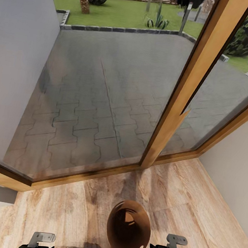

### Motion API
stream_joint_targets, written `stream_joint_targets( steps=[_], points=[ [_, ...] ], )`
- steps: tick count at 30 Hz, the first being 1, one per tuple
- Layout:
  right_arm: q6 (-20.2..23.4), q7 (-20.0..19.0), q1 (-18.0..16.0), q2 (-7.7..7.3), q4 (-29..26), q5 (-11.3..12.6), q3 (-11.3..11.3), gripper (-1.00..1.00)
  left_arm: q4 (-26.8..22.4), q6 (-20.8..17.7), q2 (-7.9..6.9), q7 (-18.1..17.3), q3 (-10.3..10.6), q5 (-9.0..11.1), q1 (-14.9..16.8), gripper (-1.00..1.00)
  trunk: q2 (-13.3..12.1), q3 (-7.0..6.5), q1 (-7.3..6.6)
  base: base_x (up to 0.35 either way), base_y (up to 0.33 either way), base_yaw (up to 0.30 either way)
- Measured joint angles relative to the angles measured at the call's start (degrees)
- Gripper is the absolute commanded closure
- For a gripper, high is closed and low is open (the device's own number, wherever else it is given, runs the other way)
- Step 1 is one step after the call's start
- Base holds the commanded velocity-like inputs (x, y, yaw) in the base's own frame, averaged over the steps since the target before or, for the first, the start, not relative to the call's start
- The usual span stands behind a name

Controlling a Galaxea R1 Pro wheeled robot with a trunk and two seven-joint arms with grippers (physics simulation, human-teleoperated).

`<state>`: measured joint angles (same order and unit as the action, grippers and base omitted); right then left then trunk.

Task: Put the three can of soda from the living room inside the tash can in the kitchen.

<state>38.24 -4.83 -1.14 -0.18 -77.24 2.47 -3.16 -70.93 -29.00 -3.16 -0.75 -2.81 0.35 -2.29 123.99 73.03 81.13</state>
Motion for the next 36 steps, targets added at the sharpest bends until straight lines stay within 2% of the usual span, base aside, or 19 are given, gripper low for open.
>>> stream_joint_targets(
  steps=[14, 16, 17, 18, 24, 31, 36],
  points=[
    [0.5, 0.3, 0.0, -0.06, -1.9, -0.4, -1.2, -1.00, 0.0, 0.6, 0.00, 0.0, 0.0, 0.1, 0.0, -1.00, 0.0, 0.00, 0.00, 0.000, 0.000, 0.000],
    [1.9, 0.4, 0.0, -0.08, -1.9, -1.1, -1.3, -1.00, 0.5, 2.2, 0.00, 0.0, 0.0, 0.3, 0.0, -1.00, 0.0, 0.00, 0.00, 0.000, 0.000, 0.000],
    [4.6, 0.4, 0.0, -0.04, -2.5, -2.6, -1.3, -1.00, 1.7, 3.8, 0.00, 0.0, 0.0, 0.2, 0.0, -1.00, 0.0, 0.00, 0.00, 0.000, 0.000, 0.000],
    [5.4, 0.4, 0.0, 0.01, -3.0, -3.0, -1.3, -1.00, 1.9, 4.2, 0.00, 0.0, 0.0, 0.1, 0.0, -1.00, 0.0, 0.00, 0.00, 0.000, 0.000, 0.000],
    [6.4, 0.4, 0.0, 0.33, -4.8, -3.6, -1.3, -1.00, 2.3, 4.8, 0.02, 0.0, 0.0, 0.1, 0.0, -1.00, 0.0, 0.00, 0.00, 0.000, 0.000, 0.000],
    [6.0, 0.4, 0.0, 1.30, -5.8, -2.9, -1.1, -1.00, 2.3, 4.8, 0.04, 0.0, 0.0, 0.1, 0.0, -1.00, 0.0, 0.00, 0.00, 0.000, 0.000, 0.000],
    [6.5, 0.3, -0.5, 2.91, -7.3, -2.8, -1.0, -1.00, 2.3, 4.8, 0.08, 0.0, 0.0, 0.0, 0.0, -1.00, 0.0, 0.00, 0.00, 0.000, 0.000, 0.000]
  ],
)
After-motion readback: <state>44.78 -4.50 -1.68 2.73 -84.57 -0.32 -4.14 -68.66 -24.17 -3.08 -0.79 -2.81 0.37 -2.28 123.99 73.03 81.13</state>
